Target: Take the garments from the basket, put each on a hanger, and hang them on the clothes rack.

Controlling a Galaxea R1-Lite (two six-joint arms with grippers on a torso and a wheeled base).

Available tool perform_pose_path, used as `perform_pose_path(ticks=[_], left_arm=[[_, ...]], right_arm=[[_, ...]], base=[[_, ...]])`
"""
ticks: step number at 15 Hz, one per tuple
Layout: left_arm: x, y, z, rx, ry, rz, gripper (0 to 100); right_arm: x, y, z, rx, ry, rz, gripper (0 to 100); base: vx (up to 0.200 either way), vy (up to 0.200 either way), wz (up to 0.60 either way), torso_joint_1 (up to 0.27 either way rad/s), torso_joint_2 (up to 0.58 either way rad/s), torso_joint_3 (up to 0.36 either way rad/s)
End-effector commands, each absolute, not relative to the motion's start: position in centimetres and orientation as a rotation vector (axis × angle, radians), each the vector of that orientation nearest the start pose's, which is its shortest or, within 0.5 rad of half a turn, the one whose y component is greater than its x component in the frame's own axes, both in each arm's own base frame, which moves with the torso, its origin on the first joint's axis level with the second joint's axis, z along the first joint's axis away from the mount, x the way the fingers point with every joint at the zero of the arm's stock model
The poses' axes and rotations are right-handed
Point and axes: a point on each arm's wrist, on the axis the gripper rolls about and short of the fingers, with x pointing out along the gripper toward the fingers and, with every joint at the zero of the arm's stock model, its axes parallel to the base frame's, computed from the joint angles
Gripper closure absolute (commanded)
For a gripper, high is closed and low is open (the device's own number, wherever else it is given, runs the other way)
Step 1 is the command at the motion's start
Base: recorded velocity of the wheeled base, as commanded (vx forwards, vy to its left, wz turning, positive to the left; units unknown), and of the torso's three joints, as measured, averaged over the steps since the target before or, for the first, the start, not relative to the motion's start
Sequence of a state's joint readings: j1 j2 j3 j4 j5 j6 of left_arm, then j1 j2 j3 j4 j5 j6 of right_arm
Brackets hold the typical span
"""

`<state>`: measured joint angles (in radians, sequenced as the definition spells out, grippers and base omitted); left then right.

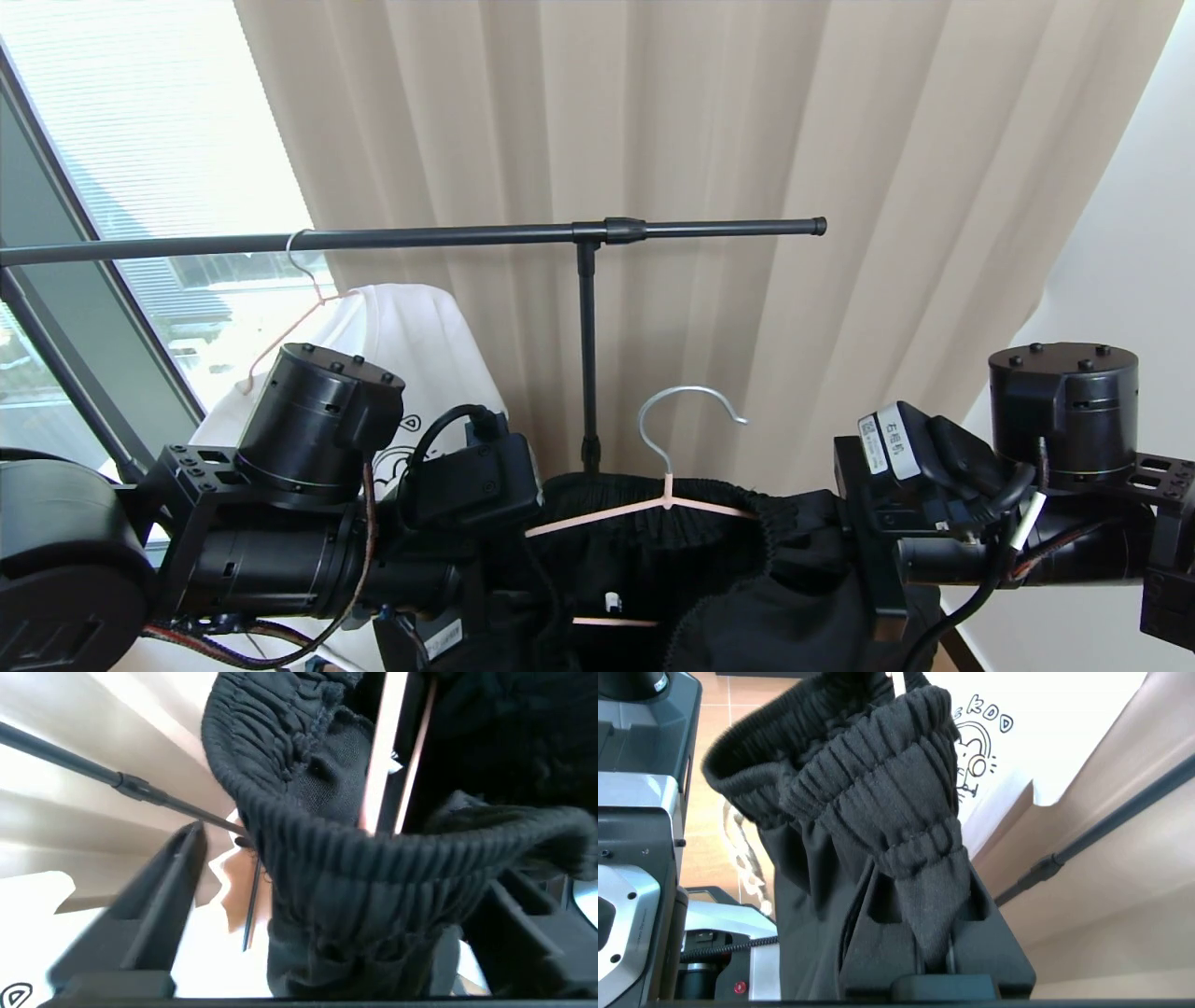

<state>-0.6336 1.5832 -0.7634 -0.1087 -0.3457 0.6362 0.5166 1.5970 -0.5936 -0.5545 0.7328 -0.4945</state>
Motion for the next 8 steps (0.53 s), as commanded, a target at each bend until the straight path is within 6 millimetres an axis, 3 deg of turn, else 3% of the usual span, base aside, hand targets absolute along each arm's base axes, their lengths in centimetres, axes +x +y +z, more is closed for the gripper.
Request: perform_pose_path(ticks=[1, 8], left_arm=[[20.03, -15.66, 15.91, 0.664, 0.405, -1.142, 100], [19.04, -14.89, 16.78, 0.647, 0.299, -1.112, 100]], right_arm=[[21.32, 13.85, 14.98, -0.369, 0.155, 1.315, 100], [21.52, 13.95, 15.73, -0.314, 0.170, 1.294, 100]], base=[[0.000, 0.000, 0.00, 0.000, 0.00, 0.000], [0.000, 0.000, 0.00, 0.000, 0.00, 0.000]])
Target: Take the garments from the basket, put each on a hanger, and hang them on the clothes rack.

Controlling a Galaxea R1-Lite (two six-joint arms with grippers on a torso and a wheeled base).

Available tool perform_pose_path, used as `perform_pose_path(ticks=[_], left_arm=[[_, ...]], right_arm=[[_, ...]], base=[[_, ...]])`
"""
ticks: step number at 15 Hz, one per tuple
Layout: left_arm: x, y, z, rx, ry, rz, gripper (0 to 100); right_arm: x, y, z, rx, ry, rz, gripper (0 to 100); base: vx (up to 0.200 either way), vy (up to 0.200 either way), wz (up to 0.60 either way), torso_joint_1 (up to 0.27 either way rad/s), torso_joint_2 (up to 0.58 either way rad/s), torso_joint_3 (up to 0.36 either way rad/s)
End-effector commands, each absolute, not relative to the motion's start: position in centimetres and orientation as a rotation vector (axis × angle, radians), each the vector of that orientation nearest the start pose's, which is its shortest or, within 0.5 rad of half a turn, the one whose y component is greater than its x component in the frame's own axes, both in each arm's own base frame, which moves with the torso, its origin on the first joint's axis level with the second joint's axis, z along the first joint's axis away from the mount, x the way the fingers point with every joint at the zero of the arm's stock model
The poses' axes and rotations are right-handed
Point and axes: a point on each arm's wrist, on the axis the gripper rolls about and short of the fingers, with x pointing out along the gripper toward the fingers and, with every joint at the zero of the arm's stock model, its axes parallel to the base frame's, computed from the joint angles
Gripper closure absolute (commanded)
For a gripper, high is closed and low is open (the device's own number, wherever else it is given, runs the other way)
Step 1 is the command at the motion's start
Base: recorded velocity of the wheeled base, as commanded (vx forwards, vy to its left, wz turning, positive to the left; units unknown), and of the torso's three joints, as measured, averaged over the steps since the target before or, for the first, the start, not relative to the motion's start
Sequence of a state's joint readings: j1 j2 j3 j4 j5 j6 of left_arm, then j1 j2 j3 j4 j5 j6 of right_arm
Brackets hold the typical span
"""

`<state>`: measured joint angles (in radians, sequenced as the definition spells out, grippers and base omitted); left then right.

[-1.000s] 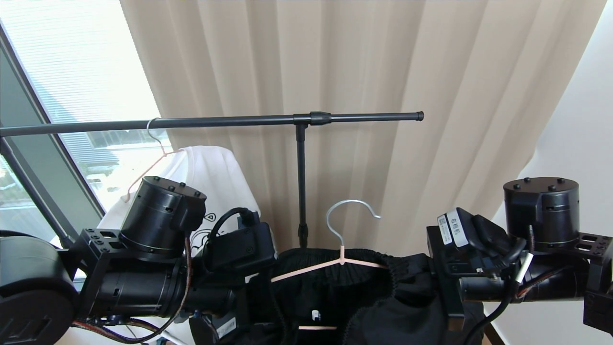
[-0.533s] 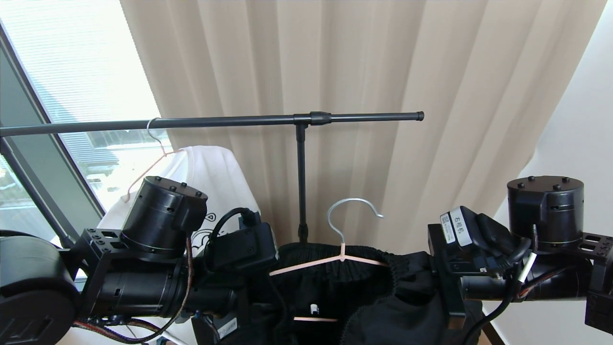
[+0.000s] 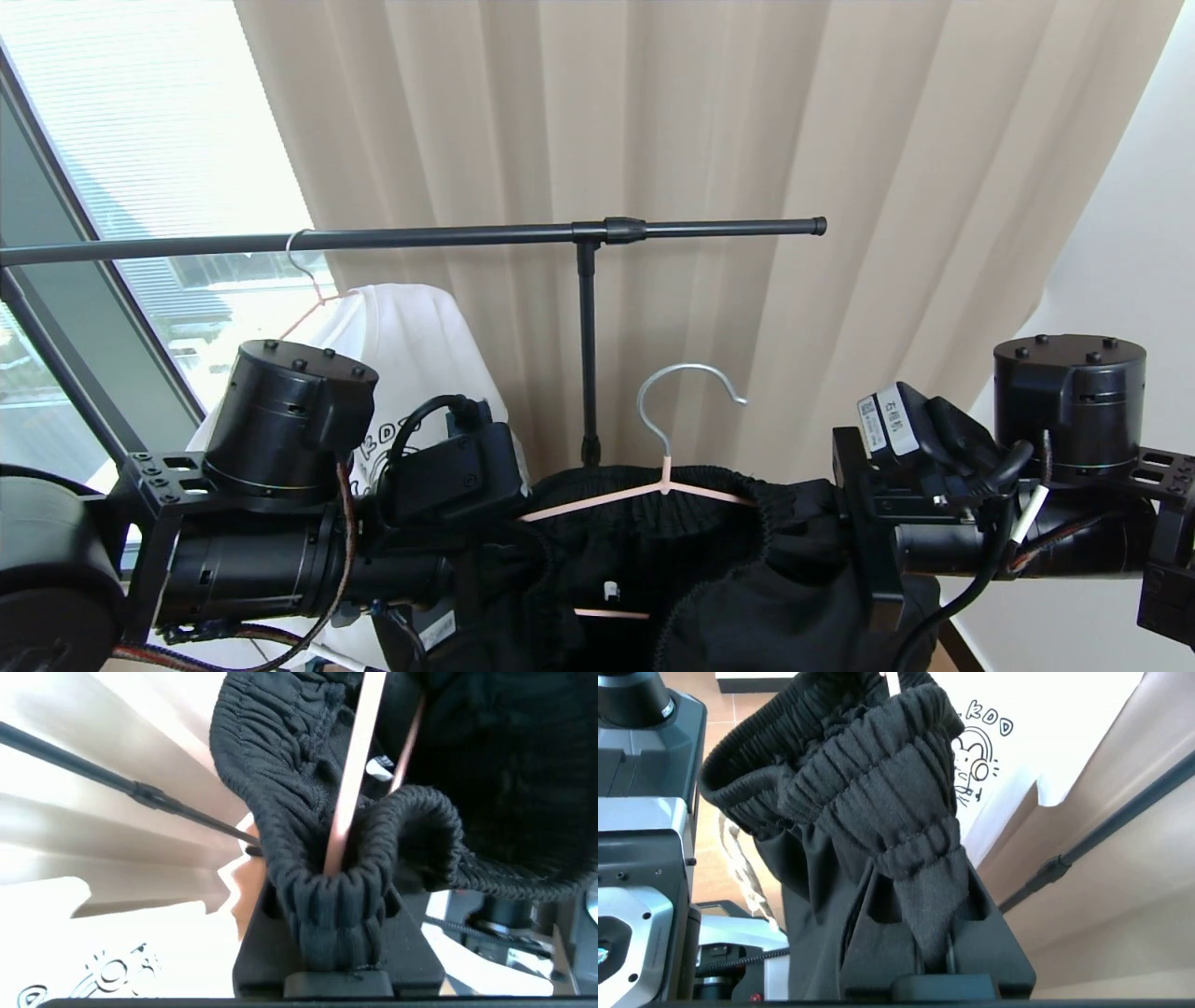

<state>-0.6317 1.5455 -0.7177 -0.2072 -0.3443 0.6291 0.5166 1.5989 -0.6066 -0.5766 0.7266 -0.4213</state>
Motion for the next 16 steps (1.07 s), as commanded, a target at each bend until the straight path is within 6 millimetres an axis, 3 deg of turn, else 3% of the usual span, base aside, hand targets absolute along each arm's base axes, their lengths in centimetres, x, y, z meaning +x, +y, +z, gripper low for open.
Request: perform_pose_path(ticks=[1, 7, 8, 16], left_arm=[[19.0, -14.8, 16.9, 0.629, 0.306, -1.104, 100], [19.0, -14.6, 17.0, 0.614, 0.312, -1.092, 100], [19.0, -14.6, 17.0, 0.614, 0.311, -1.091, 100], [19.0, -12.8, 17.0, 0.600, 0.304, -1.022, 100]], right_arm=[[21.6, 14.0, 15.6, -0.312, 0.175, 1.294, 100], [21.2, 13.7, 16.0, -0.313, 0.163, 1.290, 100], [21.3, 13.8, 16.1, -0.307, 0.165, 1.288, 0], [21.0, 12.7, 16.7, -0.303, 0.145, 1.254, 0]], base=[[0.000, 0.000, 0.00, 0.000, 0.00, 0.000], [0.000, 0.000, 0.00, 0.000, 0.00, 0.000], [0.000, 0.000, 0.00, 0.000, 0.00, 0.000], [0.000, 0.000, 0.00, 0.000, 0.00, 0.000]])
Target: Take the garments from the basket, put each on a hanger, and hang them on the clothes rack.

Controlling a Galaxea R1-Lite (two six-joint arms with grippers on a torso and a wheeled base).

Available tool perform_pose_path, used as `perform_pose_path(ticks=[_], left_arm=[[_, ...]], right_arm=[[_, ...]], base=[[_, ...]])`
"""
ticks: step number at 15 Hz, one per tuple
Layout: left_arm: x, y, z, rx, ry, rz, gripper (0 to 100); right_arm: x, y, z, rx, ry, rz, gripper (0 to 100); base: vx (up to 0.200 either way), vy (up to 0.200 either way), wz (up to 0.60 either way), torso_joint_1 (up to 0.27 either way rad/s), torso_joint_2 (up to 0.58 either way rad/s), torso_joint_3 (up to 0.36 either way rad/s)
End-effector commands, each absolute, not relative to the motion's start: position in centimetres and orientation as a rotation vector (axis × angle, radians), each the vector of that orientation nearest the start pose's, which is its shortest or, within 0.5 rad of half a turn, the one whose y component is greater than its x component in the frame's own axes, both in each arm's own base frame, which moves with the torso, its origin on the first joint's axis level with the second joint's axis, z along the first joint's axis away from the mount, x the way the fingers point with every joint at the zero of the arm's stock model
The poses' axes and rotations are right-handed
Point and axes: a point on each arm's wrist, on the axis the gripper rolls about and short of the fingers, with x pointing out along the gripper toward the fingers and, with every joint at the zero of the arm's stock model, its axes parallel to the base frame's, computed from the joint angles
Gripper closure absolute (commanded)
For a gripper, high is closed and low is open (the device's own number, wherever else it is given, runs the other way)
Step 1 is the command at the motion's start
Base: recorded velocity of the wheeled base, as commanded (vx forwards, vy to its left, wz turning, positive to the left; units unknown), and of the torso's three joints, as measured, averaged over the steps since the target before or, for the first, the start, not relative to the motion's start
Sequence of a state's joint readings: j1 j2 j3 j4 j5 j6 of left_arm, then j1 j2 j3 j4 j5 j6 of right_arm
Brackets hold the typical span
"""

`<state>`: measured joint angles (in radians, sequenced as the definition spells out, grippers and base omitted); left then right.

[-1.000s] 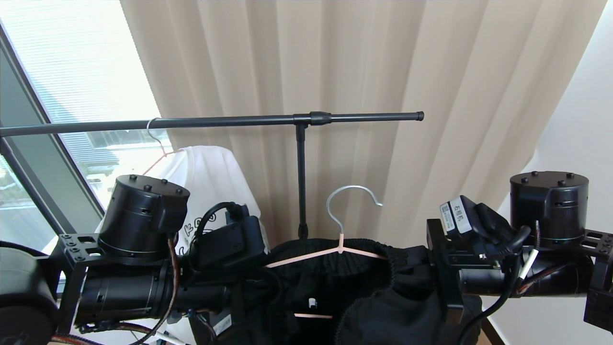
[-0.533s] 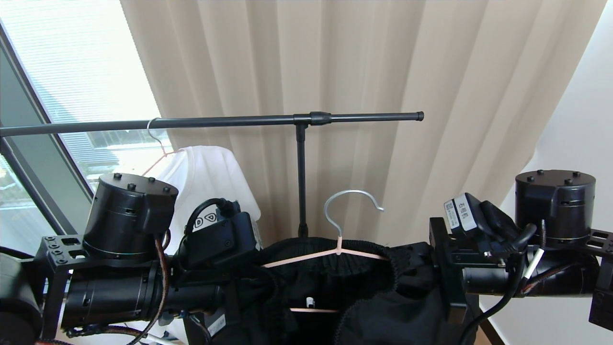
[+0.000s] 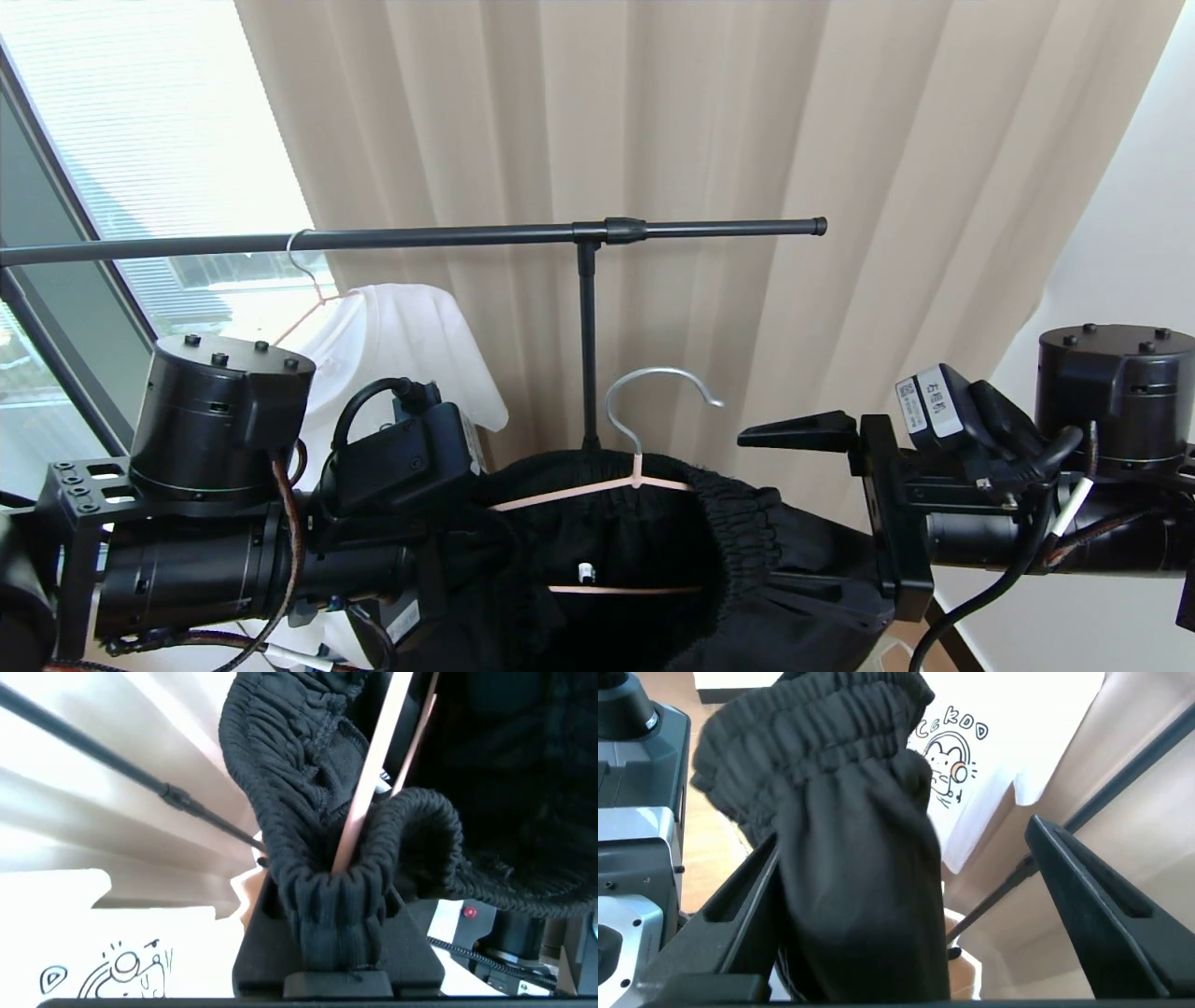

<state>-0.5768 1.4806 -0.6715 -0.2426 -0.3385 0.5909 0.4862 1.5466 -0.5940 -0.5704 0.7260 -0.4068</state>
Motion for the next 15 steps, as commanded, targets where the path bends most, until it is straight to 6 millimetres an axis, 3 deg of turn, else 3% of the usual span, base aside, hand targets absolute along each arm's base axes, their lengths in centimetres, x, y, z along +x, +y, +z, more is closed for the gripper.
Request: perform_pose_path(ticks=[1, 15], left_arm=[[19.0, -12.5, 16.8, 0.597, 0.310, -1.011, 100], [17.8, -9.0, 17.1, 0.537, 0.300, -0.878, 100]], right_arm=[[21.0, 12.6, 16.9, -0.303, 0.140, 1.255, 0], [21.5, 11.6, 16.6, -0.364, 0.104, 1.221, 0]], base=[[0.000, 0.000, 0.00, 0.000, 0.00, 0.000], [0.000, 0.000, 0.00, 0.000, 0.00, 0.000]])
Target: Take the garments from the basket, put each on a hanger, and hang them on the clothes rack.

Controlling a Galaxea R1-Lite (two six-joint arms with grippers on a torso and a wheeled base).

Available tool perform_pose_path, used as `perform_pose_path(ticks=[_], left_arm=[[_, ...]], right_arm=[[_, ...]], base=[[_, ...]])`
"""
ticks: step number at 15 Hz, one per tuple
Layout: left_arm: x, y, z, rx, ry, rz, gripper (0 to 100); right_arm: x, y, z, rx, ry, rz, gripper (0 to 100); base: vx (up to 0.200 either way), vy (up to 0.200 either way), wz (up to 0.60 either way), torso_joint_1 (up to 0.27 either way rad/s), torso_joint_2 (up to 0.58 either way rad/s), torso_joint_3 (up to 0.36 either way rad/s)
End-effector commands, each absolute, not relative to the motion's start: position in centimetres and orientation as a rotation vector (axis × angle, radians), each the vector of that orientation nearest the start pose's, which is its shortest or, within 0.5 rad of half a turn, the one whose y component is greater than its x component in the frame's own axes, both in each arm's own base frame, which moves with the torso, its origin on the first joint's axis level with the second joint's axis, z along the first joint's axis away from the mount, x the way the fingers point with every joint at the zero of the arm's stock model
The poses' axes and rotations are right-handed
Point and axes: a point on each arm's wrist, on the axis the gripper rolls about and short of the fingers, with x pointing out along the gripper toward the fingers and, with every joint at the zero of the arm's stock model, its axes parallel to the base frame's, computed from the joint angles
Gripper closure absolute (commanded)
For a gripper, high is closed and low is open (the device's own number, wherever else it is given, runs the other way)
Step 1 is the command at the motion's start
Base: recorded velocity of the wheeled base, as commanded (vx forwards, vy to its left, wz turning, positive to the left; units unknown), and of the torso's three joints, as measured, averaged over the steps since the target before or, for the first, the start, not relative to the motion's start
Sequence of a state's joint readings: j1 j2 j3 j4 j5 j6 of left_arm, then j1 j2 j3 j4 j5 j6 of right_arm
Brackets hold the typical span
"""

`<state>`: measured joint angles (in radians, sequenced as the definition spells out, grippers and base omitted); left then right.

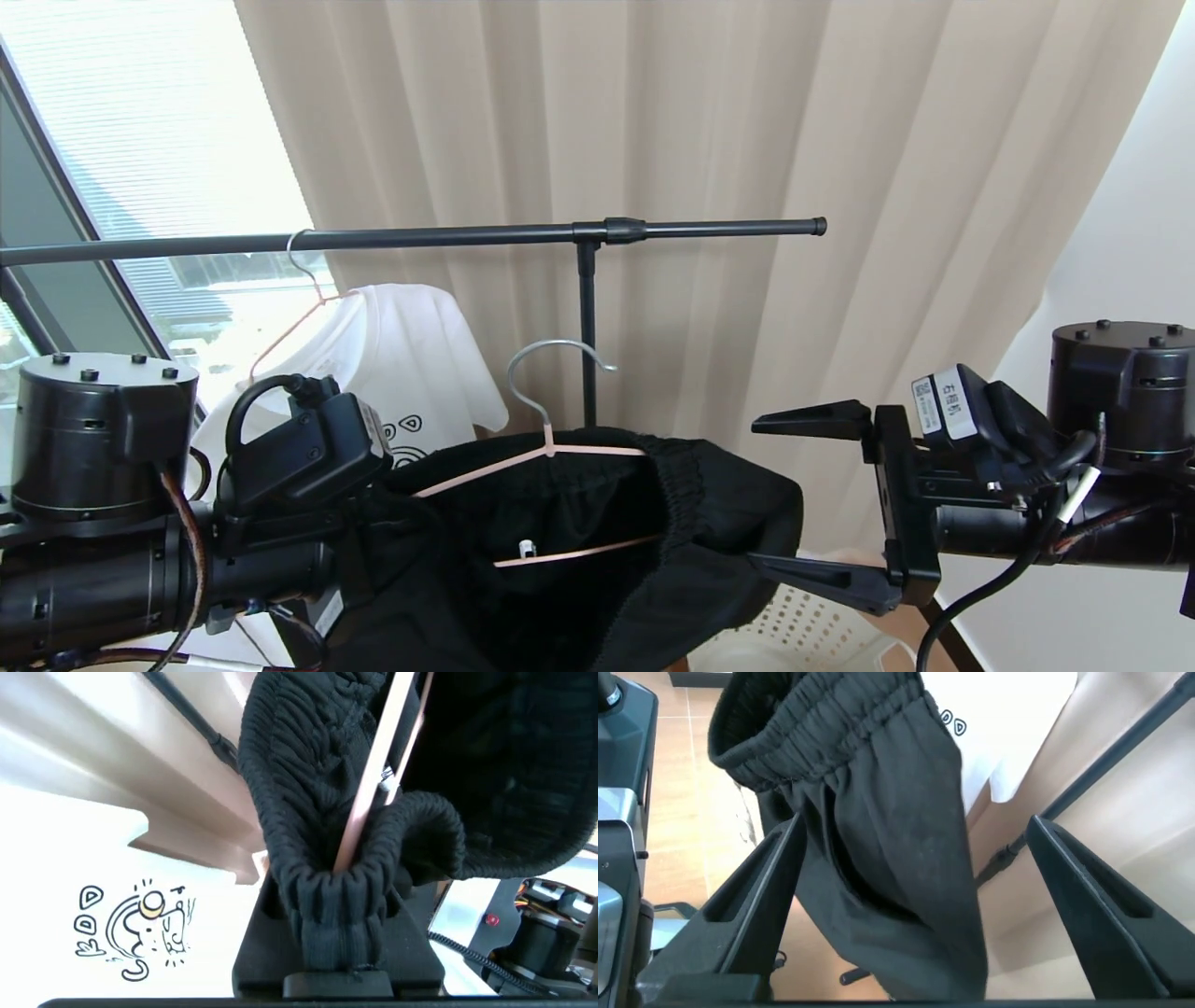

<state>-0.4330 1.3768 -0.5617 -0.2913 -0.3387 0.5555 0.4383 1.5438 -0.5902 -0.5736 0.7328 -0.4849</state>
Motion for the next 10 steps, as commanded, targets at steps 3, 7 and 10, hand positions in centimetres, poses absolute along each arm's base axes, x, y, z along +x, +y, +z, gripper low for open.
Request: perform_pose_path(ticks=[3, 7, 10], left_arm=[[17.4, -8.7, 16.7, 0.530, 0.306, -0.870, 100], [16.6, -7.8, 17.0, 0.519, 0.287, -0.837, 100], [15.8, -7.4, 17.1, 0.485, 0.284, -0.826, 100]], right_arm=[[21.5, 11.6, 16.7, -0.360, 0.104, 1.220, 0], [21.8, 10.0, 16.8, -0.318, 0.079, 1.278, 0], [22.4, 9.9, 15.9, -0.318, 0.102, 1.290, 0]], base=[[0.000, 0.000, 0.00, 0.000, 0.00, 0.000], [0.000, 0.000, 0.00, 0.000, 0.00, 0.000], [0.000, 0.000, 0.00, 0.000, 0.00, 0.000]])
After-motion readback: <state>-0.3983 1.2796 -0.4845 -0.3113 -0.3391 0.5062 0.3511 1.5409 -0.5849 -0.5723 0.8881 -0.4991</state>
